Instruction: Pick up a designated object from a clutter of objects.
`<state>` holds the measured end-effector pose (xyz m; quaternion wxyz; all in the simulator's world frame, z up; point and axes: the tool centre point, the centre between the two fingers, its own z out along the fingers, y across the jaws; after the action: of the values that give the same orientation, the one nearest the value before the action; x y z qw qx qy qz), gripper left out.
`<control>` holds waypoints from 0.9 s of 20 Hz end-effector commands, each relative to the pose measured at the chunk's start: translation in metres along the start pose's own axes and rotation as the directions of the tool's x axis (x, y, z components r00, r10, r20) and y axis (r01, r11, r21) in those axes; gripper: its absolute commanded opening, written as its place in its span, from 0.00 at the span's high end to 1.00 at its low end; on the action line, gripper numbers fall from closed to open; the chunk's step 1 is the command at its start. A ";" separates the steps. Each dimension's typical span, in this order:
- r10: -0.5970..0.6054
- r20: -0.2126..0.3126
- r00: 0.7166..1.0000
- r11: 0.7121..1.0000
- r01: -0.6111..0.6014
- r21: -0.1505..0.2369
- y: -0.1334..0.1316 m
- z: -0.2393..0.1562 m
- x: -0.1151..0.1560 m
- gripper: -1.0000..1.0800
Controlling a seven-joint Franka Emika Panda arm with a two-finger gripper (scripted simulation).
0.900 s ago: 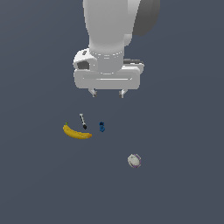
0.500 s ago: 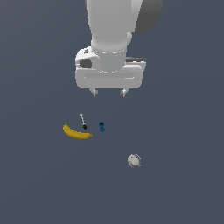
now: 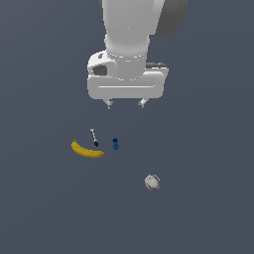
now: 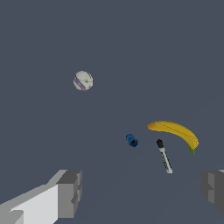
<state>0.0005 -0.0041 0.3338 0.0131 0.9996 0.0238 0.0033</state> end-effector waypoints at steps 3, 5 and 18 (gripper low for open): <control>-0.019 0.001 1.000 1.000 0.019 0.002 0.004 0.005 0.001 0.04; -0.034 0.001 0.999 0.999 0.034 0.003 0.006 0.009 0.003 0.04; -0.215 -0.001 0.977 0.977 0.215 0.016 0.041 0.054 0.013 0.04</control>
<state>0.0145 -0.0402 0.2874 0.0062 0.9930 0.1181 0.0016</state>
